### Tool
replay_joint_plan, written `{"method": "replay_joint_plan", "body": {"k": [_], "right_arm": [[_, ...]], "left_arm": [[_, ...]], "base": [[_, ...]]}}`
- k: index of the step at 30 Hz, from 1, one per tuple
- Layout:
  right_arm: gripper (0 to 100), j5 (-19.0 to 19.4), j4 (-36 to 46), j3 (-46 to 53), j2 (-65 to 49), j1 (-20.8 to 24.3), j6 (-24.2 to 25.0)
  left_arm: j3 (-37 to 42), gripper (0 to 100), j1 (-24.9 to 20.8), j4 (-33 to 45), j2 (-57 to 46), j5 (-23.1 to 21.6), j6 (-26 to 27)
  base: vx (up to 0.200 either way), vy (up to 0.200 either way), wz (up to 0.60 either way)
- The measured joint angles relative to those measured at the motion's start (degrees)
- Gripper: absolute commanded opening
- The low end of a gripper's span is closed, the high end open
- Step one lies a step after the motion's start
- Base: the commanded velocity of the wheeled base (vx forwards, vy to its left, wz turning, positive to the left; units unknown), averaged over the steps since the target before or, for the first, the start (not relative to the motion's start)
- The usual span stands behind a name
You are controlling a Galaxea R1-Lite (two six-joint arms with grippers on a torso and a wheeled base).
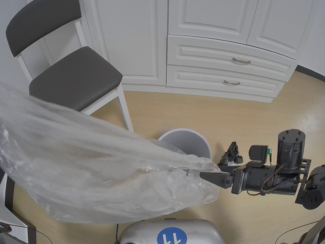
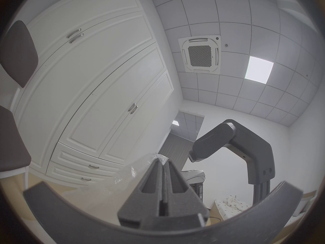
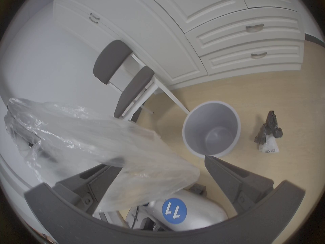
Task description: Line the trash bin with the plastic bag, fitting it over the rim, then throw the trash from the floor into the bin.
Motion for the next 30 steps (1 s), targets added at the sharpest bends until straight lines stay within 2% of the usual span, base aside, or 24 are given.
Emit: {"method": "replay_joint_plan", "body": {"k": [15, 30], "right_arm": [[100, 0.1, -8.5, 2.0, 6.3, -1.0, 0.5], [100, 2.1, -41.8, 10.0, 14.7, 0.0, 1.9]], "left_arm": [[-0.1, 0, 0.0, -0.7, -1.1, -0.4, 0.2], [-0.1, 0, 0.0, -0.7, -1.2, -0.4, 0.2]], "base": [[0.0, 0.0, 0.0], [0.0, 0.0, 0.0]]}}
